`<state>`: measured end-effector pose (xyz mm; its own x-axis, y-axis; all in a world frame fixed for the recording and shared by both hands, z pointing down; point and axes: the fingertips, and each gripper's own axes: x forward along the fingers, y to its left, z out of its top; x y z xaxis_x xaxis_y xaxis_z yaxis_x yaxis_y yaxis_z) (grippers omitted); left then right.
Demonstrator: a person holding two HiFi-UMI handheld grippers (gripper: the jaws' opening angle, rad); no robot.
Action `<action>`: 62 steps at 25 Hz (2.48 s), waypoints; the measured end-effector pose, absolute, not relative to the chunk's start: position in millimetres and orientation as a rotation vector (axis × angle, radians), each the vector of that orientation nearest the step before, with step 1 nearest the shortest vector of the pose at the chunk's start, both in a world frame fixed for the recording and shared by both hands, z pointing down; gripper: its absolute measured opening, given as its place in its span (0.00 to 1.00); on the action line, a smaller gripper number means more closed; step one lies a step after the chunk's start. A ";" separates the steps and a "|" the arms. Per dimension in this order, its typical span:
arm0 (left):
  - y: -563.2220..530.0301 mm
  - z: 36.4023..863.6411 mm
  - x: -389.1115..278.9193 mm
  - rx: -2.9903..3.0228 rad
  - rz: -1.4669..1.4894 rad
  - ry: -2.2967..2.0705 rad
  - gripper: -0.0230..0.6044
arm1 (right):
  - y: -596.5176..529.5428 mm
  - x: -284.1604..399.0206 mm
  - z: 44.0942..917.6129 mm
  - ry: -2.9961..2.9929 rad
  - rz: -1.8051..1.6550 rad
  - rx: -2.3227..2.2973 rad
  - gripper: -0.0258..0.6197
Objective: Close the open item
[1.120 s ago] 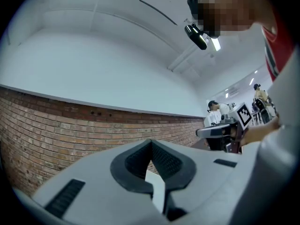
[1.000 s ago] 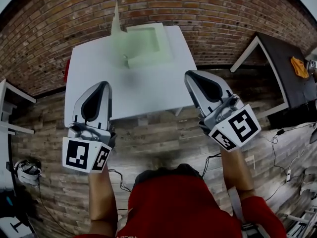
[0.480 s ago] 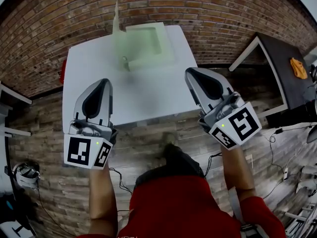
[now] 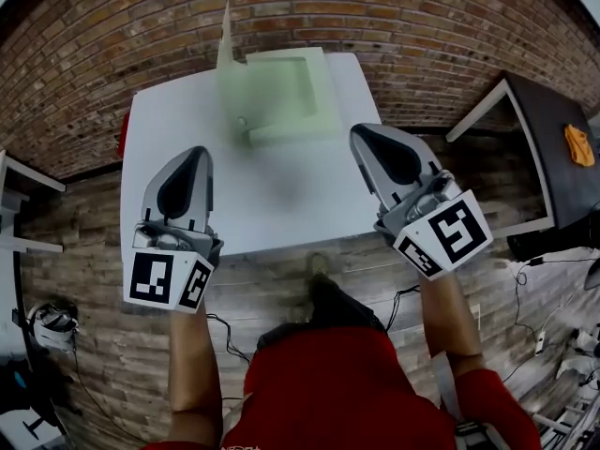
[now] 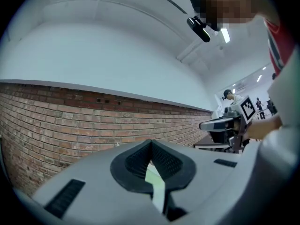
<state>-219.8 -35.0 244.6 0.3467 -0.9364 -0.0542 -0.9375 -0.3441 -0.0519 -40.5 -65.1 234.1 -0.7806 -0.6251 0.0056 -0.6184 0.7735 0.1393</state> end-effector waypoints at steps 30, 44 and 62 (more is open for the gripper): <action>-171.6 296.4 -236.1 -2.441 -0.158 1.982 0.12 | -244.4 -32.9 276.1 -2.855 -0.084 0.997 0.09; -196.3 334.2 -242.4 -2.520 -0.303 1.952 0.39 | -271.4 -39.1 346.3 -2.703 0.178 0.973 0.38; -232.0 362.1 -238.5 -2.561 -0.309 1.998 0.40 | -302.5 -12.3 477.4 -2.460 0.566 0.963 0.40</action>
<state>-238.5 -232.0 362.1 0.2352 -0.9462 0.2221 -0.9692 -0.2456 -0.0202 -12.3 -302.5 477.4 -0.6627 -0.5288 0.5303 -0.7074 0.6745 -0.2114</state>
